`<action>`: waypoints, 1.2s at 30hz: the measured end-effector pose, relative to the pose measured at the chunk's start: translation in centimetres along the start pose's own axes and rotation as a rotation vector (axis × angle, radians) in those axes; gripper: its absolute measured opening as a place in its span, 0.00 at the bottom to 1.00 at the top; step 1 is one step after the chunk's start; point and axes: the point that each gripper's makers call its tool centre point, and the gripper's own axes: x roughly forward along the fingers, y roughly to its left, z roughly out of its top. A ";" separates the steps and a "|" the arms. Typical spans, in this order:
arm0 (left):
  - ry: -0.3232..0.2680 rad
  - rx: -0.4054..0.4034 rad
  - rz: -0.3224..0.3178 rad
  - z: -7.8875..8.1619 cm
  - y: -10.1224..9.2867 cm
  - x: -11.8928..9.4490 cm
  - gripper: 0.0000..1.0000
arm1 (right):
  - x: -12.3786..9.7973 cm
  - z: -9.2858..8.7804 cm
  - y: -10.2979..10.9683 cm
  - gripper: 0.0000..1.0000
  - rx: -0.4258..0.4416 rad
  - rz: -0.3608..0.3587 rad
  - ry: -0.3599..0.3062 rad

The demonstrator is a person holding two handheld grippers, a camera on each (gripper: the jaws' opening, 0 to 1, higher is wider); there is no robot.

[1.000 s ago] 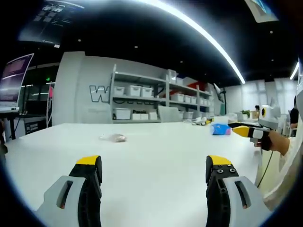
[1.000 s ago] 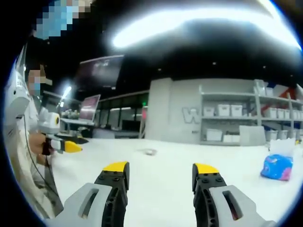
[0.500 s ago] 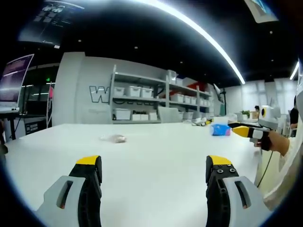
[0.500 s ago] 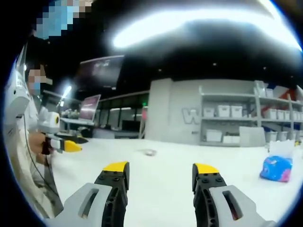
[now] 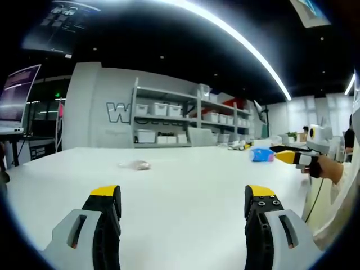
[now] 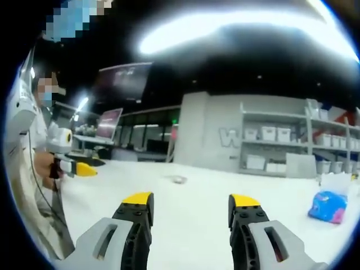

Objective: Open the resealable bag by pulling the two sides of the seal apart until the entire bag opening is separated and visibly accessible.

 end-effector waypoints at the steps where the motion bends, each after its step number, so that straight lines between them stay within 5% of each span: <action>1: 0.000 0.000 0.000 0.0 0.0 0.0 0.90 | 0.1 -0.1 0.1 0.52 -0.006 0.004 0.004; 18: -0.003 0.004 -0.002 0.2 0.0 0.0 0.90 | 1.6 -1.6 1.6 0.52 -0.104 0.109 0.109; 26: -0.001 0.002 -0.002 0.2 0.0 0.0 0.90 | 2.5 -0.6 1.8 0.52 -0.163 0.118 0.093; 36: 0.002 -0.002 -0.004 0.0 0.0 0.0 0.90 | 3.2 -1.7 2.5 0.52 -0.268 0.160 0.148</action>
